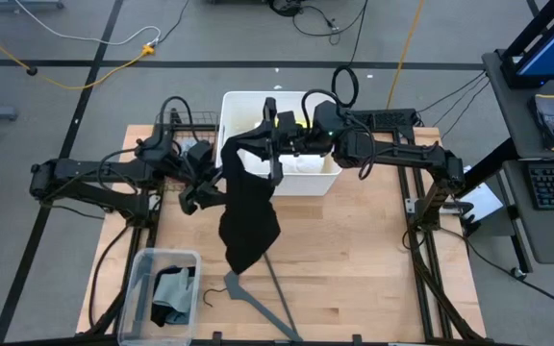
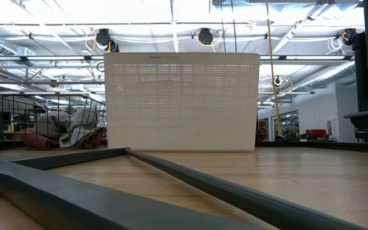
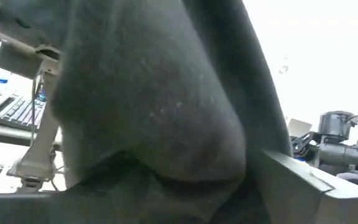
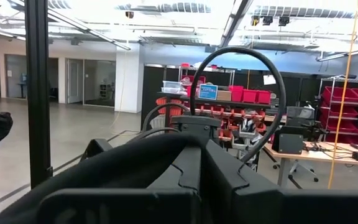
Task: Pick & Place Cloths
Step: Put the black pants into the wire basket
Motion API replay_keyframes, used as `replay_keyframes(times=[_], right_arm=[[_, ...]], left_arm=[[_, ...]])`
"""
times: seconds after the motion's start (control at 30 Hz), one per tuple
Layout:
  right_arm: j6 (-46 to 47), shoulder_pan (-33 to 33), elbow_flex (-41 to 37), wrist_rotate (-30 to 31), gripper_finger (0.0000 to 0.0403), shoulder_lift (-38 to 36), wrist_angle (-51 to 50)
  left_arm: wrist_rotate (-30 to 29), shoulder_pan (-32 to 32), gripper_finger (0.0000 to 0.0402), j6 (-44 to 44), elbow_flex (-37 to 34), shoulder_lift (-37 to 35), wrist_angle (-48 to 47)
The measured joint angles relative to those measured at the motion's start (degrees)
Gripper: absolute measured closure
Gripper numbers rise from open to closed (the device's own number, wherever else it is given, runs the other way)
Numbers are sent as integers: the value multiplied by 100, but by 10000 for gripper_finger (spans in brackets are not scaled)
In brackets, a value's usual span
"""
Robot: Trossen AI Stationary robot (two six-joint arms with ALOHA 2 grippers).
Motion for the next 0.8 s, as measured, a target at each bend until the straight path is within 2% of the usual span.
replay_keyframes(times=[0.1,0.3,0.33,0.53,0.63,0.8], right_arm=[[0,2,0,1,403,0,0],[0,2,0,11,403,0,-2],[0,2,0,4,403,0,-5],[67,2,0,-17,389,0,-264],[302,2,0,-50,367,0,-551],[567,17,0,-514,317,-4,-1106]], left_arm=[[0,0,188,-5,0,0,45],[-47,16,368,-25,0,0,152],[-92,32,383,-65,0,0,152],[-74,227,393,-340,7,-92,282],[-42,362,394,-367,6,-204,225],[-31,639,396,-298,6,-588,-68]])
